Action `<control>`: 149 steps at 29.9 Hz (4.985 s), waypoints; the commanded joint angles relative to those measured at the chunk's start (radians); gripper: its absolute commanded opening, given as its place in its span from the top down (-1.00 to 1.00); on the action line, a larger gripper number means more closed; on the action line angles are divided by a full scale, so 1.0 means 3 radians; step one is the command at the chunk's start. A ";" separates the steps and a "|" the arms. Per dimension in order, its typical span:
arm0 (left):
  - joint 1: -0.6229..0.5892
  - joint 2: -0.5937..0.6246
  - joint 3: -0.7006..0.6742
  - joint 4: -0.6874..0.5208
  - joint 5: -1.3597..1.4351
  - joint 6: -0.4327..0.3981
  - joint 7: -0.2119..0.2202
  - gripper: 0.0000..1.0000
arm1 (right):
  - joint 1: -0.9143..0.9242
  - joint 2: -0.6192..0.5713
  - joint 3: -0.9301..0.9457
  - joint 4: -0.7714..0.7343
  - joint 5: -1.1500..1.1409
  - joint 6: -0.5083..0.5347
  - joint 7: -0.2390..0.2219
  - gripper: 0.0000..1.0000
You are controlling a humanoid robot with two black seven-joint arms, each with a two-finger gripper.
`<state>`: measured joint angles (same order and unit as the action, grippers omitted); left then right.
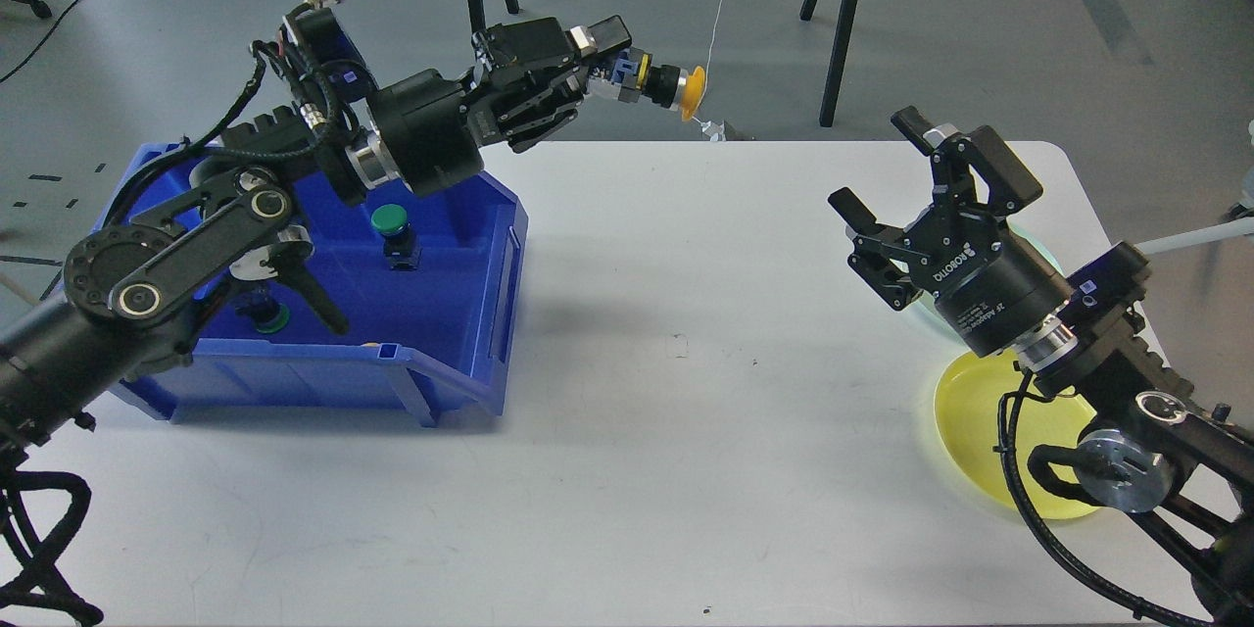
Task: Pass button and place on color plate
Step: 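Lift the yellow button and carry it toward the right gripper, then grasp the yellow button with the right gripper, release with left, then lower the yellow button onto the yellow plate with the right gripper, then reach the left gripper into the bin and grasp the green button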
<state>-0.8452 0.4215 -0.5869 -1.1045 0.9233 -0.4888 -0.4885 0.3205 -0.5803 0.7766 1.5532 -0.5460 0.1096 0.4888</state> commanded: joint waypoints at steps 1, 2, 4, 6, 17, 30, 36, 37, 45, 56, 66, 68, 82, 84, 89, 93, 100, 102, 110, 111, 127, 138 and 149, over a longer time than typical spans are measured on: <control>0.0010 -0.0075 0.0013 0.0015 0.0031 0.0000 -0.0001 0.78 | 0.0092 0.0144 -0.0139 -0.0018 -0.0026 -0.0176 0.0000 -0.81; 0.0010 -0.0101 0.0023 0.0020 0.0067 0.0000 -0.0001 0.78 | 0.0133 0.0185 -0.0165 -0.0028 -0.0021 -0.0227 0.0000 -0.80; 0.0020 -0.0132 0.0034 0.0026 0.0143 0.0000 -0.0001 0.78 | 0.0220 0.0287 -0.0211 -0.0049 -0.0016 -0.0283 0.0000 -0.80; 0.0071 -0.0152 0.0034 0.0026 0.0174 0.0000 -0.0001 0.78 | 0.0281 0.0339 -0.0242 -0.0064 -0.0001 -0.0314 0.0000 -0.80; 0.0158 -0.0198 0.0049 0.0026 0.0220 0.0000 -0.0001 0.78 | 0.0532 0.0528 -0.0569 -0.0207 -0.0021 -0.0345 0.0000 -0.81; 0.0158 -0.0203 0.0049 0.0072 0.0261 0.0000 -0.0001 0.78 | 0.0593 0.0630 -0.0584 -0.0192 -0.0036 -0.0345 0.0000 -0.38; 0.0158 -0.0198 0.0049 0.0072 0.0266 0.0000 -0.0001 0.78 | 0.0619 0.0630 -0.0595 -0.0187 -0.0046 -0.0345 0.0000 0.00; 0.0158 -0.0198 0.0049 0.0077 0.0266 0.0000 -0.0001 0.78 | 0.0619 0.0630 -0.0595 -0.0187 -0.0046 -0.0345 0.0000 0.07; 0.0164 -0.0198 0.0049 0.0077 0.0266 0.0000 -0.0001 0.77 | 0.0614 0.0630 -0.0600 -0.0187 -0.0195 -0.0355 0.0000 0.88; 0.0189 -0.0193 0.0023 0.0041 0.0205 0.0000 -0.0001 -0.74 | 0.0593 0.0605 -0.0589 -0.0161 -0.0169 -0.0401 0.0000 0.99; 0.0240 -0.0168 -0.0007 0.0041 0.0159 0.0000 -0.0001 -0.79 | 0.0364 0.0493 -0.0523 -0.0039 -0.0179 -0.0421 0.0000 0.99; 0.0245 -0.0142 -0.0007 0.0041 0.0118 0.0000 -0.0001 -0.79 | 0.0140 0.0116 -0.0396 0.0195 -0.0185 -0.0472 0.0000 1.00; 0.0435 -0.0086 0.0008 0.0061 0.0067 0.0000 -0.0001 -0.83 | -0.2602 -0.1129 0.0868 0.0549 -0.0169 -0.0610 0.0000 1.00; 0.0435 -0.0091 0.0018 0.0056 0.0067 0.0000 -0.0001 -0.83 | -0.2628 -0.1129 0.0858 0.0539 -0.0169 -0.0779 0.0000 1.00; 0.0435 -0.0091 0.0023 0.0056 0.0067 0.0000 -0.0001 -0.83 | -0.2654 -0.1098 0.0883 0.0396 -0.0073 -0.0958 0.0000 1.00; 0.0440 -0.0096 0.0023 0.0051 0.0067 0.0000 -0.0001 -0.83 | -0.2618 -0.1026 0.0975 0.0284 0.0341 -0.0928 0.0000 0.99; 0.0476 -0.0096 0.0003 0.0036 0.0067 0.0000 -0.0001 -0.83 | -0.2500 -0.1011 0.0919 0.0212 0.0408 -0.0923 0.0000 0.28; 0.0476 -0.0096 0.0003 0.0036 0.0067 0.0000 -0.0001 -0.83 | -0.2500 -0.1006 0.0914 0.0197 0.0419 -0.0917 0.0000 0.15; 0.0476 -0.0106 -0.0007 0.0036 0.0067 0.0000 -0.0001 -0.83 | -0.2490 -0.0863 0.0858 0.0197 0.0424 -0.0902 0.0000 -0.12; 0.0476 -0.0106 -0.0007 0.0036 0.0067 0.0000 -0.0001 -0.83 | -0.2485 -0.0863 0.0858 0.0197 0.0424 -0.0882 0.0000 -0.12; 0.0302 0.1548 -0.0457 -0.0097 0.0561 0.0000 -0.0001 -0.94 | -0.1453 -0.0577 0.0929 0.0370 0.0434 -0.0744 0.0000 -0.12; 0.0271 0.2082 -0.0238 -0.0394 0.3613 0.0000 -0.0001 -0.95 | -0.0879 -0.0203 0.1077 0.0324 0.0710 -0.0723 0.0000 -0.33; 0.0261 0.1689 0.0135 0.0030 0.4195 0.0000 -0.0001 -0.94 | -0.0864 -0.0203 0.1088 0.0309 0.0741 -0.0723 0.0000 -0.45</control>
<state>-0.7672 0.9641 -0.5816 -1.1410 2.1710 -0.4887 -0.4890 0.0662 -0.6404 1.1015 1.6504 -0.3242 -0.1074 0.4887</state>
